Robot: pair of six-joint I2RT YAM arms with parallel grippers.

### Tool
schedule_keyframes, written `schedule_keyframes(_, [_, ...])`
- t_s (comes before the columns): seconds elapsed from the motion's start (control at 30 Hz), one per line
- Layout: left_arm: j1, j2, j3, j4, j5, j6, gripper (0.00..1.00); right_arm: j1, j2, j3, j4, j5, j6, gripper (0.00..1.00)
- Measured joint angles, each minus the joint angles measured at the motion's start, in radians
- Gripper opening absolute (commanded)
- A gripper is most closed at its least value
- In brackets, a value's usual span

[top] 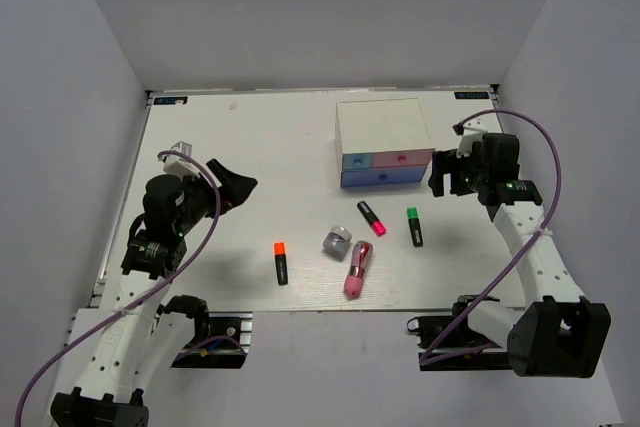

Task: Sort the stationery into containers
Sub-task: Open the drawer in the storage box.

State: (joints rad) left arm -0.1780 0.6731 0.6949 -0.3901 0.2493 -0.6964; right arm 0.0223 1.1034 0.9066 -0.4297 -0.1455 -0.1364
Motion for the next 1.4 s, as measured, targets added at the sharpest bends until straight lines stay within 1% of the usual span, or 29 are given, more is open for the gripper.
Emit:
schedule_keyframes(0.27, [0.000, 0.033, 0.000, -0.002, 0.026, 0.000, 0.99, 0.001, -0.002, -0.005, -0.106, -0.156, -0.145, 0.90])
schedule_keyframes(0.33, [0.000, 0.042, 0.000, -0.002, 0.029, 0.000, 0.99, 0.001, -0.003, -0.005, -0.120, -0.173, -0.162, 0.90])
schedule_keyframes(0.37, [-0.001, 0.046, 0.000, -0.003, 0.029, 0.000, 0.97, 0.001, -0.003, -0.005, -0.125, -0.177, -0.167, 0.90])
schedule_keyframes(0.43, [-0.001, 0.051, 0.000, -0.002, 0.029, 0.002, 0.92, 0.001, -0.003, -0.005, -0.134, -0.180, -0.174, 0.90])
schedule_keyframes(0.47, [-0.001, 0.054, 0.000, -0.002, 0.030, 0.004, 0.85, 0.002, -0.003, -0.005, -0.140, -0.180, -0.178, 0.90])
schedule_keyframes(0.5, [-0.001, 0.057, 0.000, -0.001, 0.032, 0.005, 0.80, 0.002, -0.002, -0.005, -0.148, -0.179, -0.180, 0.90])
schedule_keyframes(0.53, [-0.001, 0.060, 0.000, 0.000, 0.034, 0.007, 0.70, 0.002, -0.002, -0.005, -0.153, -0.179, -0.182, 0.90])
schedule_keyframes(0.63, [-0.001, 0.078, 0.002, 0.001, 0.047, 0.017, 0.55, 0.002, -0.002, -0.005, -0.158, -0.175, -0.182, 0.90])
schedule_keyframes(0.67, [-0.001, 0.085, 0.002, 0.002, 0.050, 0.021, 0.47, 0.002, -0.002, -0.005, -0.159, -0.171, -0.182, 0.90])
schedule_keyframes(0.7, [-0.001, 0.092, 0.002, 0.001, 0.052, 0.023, 0.45, 0.001, -0.001, -0.005, -0.159, -0.169, -0.181, 0.90])
schedule_keyframes(0.77, [-0.001, 0.104, 0.002, 0.001, 0.058, 0.031, 0.45, 0.002, 0.004, -0.005, -0.159, -0.163, -0.180, 0.90])
schedule_keyframes(0.8, [-0.001, 0.107, 0.002, 0.000, 0.059, 0.034, 0.49, 0.002, 0.008, -0.005, -0.159, -0.161, -0.179, 0.90])
schedule_keyframes(0.83, [-0.001, 0.108, 0.002, 0.000, 0.060, 0.035, 0.56, 0.001, 0.012, -0.005, -0.159, -0.160, -0.179, 0.90])
schedule_keyframes(0.87, [-0.001, 0.109, 0.002, 0.001, 0.062, 0.040, 0.76, 0.001, 0.017, -0.005, -0.159, -0.160, -0.179, 0.90])
schedule_keyframes(0.9, [-0.001, 0.109, 0.002, 0.001, 0.064, 0.040, 0.82, 0.002, 0.021, -0.005, -0.159, -0.164, -0.179, 0.90])
schedule_keyframes(1.0, [-0.001, 0.112, 0.002, 0.001, 0.066, 0.044, 0.94, 0.001, 0.031, -0.005, -0.159, -0.213, -0.184, 0.90])
schedule_keyframes(1.1, [-0.001, 0.127, 0.003, 0.002, 0.066, 0.042, 0.96, 0.001, 0.042, -0.007, -0.149, -0.288, -0.159, 0.90])
schedule_keyframes(1.13, [-0.001, 0.134, 0.003, 0.001, 0.066, 0.042, 0.96, 0.002, 0.042, -0.012, -0.130, -0.317, -0.140, 0.82])
schedule_keyframes(1.17, [-0.001, 0.142, 0.003, 0.001, 0.066, 0.042, 0.96, 0.002, 0.039, -0.023, -0.101, -0.354, -0.116, 0.79])
schedule_keyframes(1.23, [-0.001, 0.153, 0.003, 0.002, 0.066, 0.042, 0.96, 0.002, 0.034, -0.058, -0.035, -0.415, -0.040, 0.72])
schedule_keyframes(1.27, [-0.001, 0.157, 0.003, 0.002, 0.066, 0.042, 0.96, 0.004, 0.032, -0.078, 0.002, -0.438, -0.002, 0.63])
schedule_keyframes(1.3, [-0.001, 0.159, 0.003, 0.001, 0.066, 0.042, 0.96, 0.006, 0.029, -0.102, 0.049, -0.459, 0.048, 0.60])
schedule_keyframes(1.33, [-0.001, 0.159, 0.003, 0.002, 0.066, 0.042, 0.96, 0.008, 0.029, -0.120, 0.085, -0.477, 0.097, 0.60])
schedule_keyframes(1.4, [-0.001, 0.159, 0.003, 0.002, 0.066, 0.041, 0.96, 0.011, 0.033, -0.145, 0.152, -0.497, 0.191, 0.57])
